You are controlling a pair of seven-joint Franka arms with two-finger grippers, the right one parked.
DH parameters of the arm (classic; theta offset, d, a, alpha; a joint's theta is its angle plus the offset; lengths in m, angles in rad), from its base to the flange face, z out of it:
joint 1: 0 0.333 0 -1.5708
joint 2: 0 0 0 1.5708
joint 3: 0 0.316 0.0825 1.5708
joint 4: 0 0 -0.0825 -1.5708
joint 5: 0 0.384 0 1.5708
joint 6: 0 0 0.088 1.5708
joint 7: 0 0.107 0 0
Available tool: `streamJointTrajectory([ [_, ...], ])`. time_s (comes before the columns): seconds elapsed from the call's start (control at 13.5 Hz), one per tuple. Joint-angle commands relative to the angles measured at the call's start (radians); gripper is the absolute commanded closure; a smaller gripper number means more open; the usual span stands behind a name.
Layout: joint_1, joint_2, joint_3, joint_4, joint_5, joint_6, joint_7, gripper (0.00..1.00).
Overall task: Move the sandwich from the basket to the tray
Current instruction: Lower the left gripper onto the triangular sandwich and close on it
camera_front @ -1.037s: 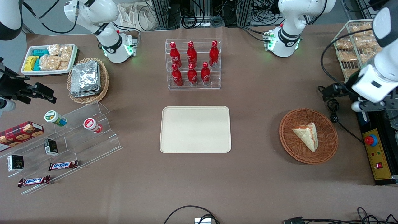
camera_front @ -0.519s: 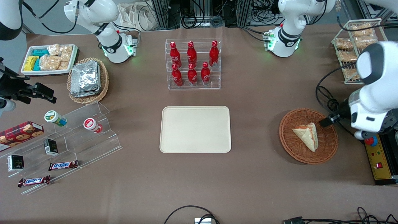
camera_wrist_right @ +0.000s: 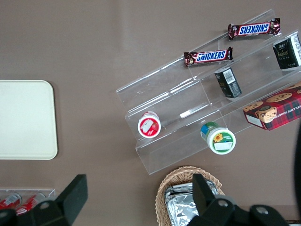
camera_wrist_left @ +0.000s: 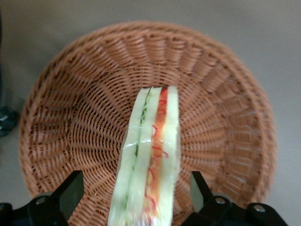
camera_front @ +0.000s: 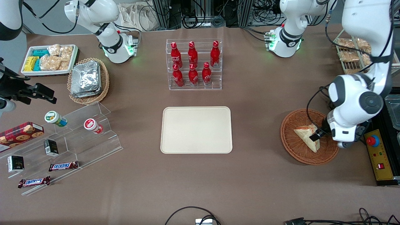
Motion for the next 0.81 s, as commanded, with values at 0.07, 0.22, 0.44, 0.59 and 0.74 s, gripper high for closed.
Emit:
streamJointTrajectory([
  [0.07,-0.007,0.026,0.003,-0.008,0.009,0.024,-0.035,0.0],
  [0.22,-0.009,0.041,0.002,-0.007,0.009,0.028,-0.034,0.01],
  [0.44,-0.011,0.038,0.0,-0.005,0.007,0.025,-0.062,0.59],
  [0.59,-0.011,0.038,-0.003,0.002,0.009,0.016,-0.055,0.98],
  [0.74,-0.009,0.015,-0.006,0.01,0.012,-0.008,-0.041,1.0],
])
